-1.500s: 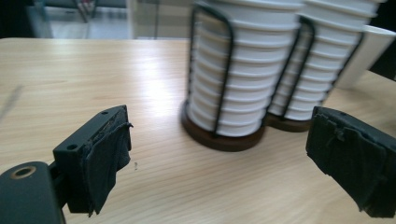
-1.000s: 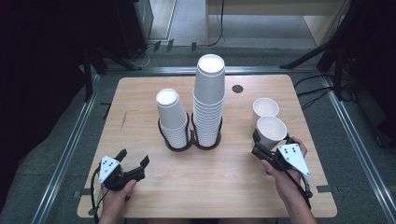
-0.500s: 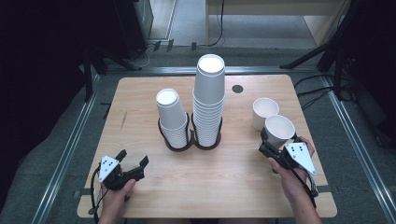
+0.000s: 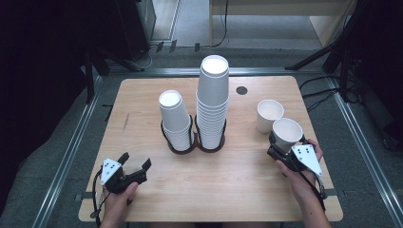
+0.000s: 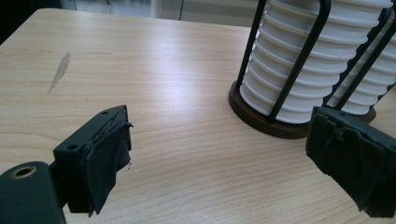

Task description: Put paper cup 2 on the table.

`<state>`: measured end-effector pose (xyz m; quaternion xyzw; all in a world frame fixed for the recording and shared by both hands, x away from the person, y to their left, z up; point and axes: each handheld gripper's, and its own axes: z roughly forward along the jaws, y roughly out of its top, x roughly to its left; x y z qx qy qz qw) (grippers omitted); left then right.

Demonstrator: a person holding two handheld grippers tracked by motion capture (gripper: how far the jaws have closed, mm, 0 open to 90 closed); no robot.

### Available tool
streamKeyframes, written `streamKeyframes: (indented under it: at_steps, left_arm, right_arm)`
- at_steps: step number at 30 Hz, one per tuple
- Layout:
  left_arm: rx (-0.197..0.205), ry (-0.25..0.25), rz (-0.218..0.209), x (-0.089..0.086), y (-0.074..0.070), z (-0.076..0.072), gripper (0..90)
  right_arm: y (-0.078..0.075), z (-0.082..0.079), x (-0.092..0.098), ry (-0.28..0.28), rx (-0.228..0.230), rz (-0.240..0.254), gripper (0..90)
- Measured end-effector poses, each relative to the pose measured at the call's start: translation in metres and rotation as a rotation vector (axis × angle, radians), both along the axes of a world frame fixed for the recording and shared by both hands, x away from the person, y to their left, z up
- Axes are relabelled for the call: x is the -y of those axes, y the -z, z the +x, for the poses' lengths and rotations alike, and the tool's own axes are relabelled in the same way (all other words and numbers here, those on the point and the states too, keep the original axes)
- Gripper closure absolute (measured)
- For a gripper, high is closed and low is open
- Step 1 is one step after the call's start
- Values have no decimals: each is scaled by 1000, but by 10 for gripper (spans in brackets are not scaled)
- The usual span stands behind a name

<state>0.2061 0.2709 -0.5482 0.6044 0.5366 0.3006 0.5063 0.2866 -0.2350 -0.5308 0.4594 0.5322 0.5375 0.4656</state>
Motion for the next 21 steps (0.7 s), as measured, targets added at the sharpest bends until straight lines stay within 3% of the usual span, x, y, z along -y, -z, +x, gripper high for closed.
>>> streamKeyframes:
  at_steps: [21]
  left_arm:
    - [-1, 5, 5, 1, 0, 0, 70]
  right_arm:
    - [16, 2, -7, -54, -78, -72, 120]
